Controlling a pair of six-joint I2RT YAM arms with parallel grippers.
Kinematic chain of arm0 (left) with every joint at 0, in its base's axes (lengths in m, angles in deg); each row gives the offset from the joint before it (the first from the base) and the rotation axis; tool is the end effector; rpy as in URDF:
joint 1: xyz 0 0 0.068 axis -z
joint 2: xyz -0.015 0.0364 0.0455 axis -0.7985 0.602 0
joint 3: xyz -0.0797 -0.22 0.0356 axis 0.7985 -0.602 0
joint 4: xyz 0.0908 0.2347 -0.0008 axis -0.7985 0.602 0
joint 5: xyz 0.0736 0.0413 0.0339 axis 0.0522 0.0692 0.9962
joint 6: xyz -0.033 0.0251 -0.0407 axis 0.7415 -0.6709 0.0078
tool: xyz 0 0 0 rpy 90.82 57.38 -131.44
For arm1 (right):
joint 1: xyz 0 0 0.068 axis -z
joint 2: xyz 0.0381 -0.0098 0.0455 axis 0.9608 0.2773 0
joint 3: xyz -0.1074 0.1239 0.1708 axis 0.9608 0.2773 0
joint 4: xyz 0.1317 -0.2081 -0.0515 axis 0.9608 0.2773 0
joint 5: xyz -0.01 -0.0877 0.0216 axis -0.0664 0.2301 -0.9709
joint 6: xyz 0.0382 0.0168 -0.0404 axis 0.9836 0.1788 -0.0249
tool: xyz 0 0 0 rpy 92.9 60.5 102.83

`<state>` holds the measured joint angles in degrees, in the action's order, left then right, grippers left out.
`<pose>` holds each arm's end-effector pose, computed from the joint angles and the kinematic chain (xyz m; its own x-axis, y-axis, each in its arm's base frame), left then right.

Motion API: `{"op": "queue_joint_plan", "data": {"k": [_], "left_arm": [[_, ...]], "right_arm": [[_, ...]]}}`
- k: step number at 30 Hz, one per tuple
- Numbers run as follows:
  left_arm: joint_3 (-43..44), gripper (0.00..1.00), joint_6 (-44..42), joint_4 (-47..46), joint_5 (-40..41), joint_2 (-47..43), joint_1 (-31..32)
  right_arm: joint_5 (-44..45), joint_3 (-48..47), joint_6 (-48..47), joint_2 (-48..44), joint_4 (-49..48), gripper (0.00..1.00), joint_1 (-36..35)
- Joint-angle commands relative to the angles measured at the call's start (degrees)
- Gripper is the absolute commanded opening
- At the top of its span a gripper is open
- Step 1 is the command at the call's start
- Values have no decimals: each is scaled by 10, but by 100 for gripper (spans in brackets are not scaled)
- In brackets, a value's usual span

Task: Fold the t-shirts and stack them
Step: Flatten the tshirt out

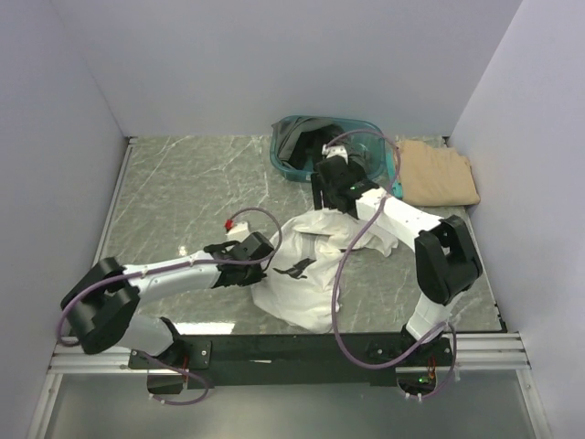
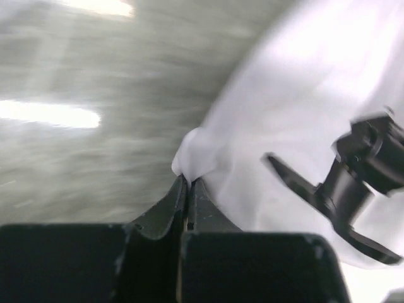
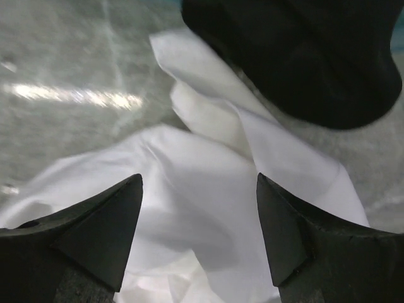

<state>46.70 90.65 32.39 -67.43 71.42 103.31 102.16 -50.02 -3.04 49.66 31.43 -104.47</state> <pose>0.1726 -0.1885 0.1343 -0.8307 -0.3299 -0.4484 -0.2098 0.9316 -0.2967 0.3259 0.1775 0.2073 -0.6576 -0.1468 -0.7389 -0.1534 0.9864 -0.0594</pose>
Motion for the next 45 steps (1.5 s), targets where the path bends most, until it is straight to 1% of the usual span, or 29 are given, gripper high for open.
{"op": "queue_joint_plan", "data": {"k": [1, 2, 3, 5, 8, 9, 10, 12, 15, 19, 21, 22, 26, 31, 34, 36, 39, 41, 42, 44, 45], "left_arm": [[21, 1, 56, 134, 145, -75, -5], [21, 1, 57, 147, 166, -87, -8], [21, 1, 59, 164, 176, -107, -18], [22, 1, 57, 181, 188, -125, -33], [22, 1, 60, 207, 209, -151, -79], [22, 1, 62, 213, 218, -161, -108], [23, 1, 61, 216, 222, -167, -123], [27, 1, 43, 208, 225, -181, -161], [31, 1, 9, 175, 224, -196, -188], [40, 1, -13, 155, 215, -194, -209], [39, 1, -26, 138, 206, -189, -211], [38, 1, -29, 135, 196, -187, -211], [39, 1, -29, 129, 191, -175, -212], [39, 1, -30, 128, 192, -169, -213], [39, 1, -26, 126, 186, -167, -215], [40, 1, -25, 126, 186, -164, -216], [40, 1, -22, 133, 188, -163, -217], [38, 1, -21, 134, 189, -165, -217], [36, 1, -20, 134, 189, -167, -218], [36, 1, -16, 137, 193, -169, -219], [37, 1, -14, 139, 194, -173, -221]], "right_arm": [[122, -4, 26, -2, 80, 79, -12], [127, 9, 35, -19, 79, 79, -12], [125, 38, 45, -32, 76, 79, -12], [111, 68, 52, -72, 64, 79, -12], [85, 120, 70, -131, 53, 79, -10], [82, 142, 75, -145, 52, 79, -10], [81, 153, 79, -169, 48, 79, -9], [69, 174, 91, -189, 49, 79, -1], [45, 199, 100, -217, 44, 79, 11], [-10, 225, 115, -228, 40, 78, 40], [-44, 240, 92, -235, 28, 77, 35], [-89, 245, 85, -245, 11, 75, 29], [-171, 279, 60, -282, -26, 73, 11], [-162, 311, 67, -324, -14, 72, -19], [-143, 323, 77, -326, -5, 72, -53], [-115, 329, 82, -316, 5, 72, -78], [-82, 322, 91, -294, 20, 72, -96], [-60, 313, 105, -263, 35, 71, -98], [-50, 309, 113, -252, 40, 69, -98], [-9, 299, 139, -230, 53, 61, -98], [1, 296, 147, -226, 57, 47, -97]]}}
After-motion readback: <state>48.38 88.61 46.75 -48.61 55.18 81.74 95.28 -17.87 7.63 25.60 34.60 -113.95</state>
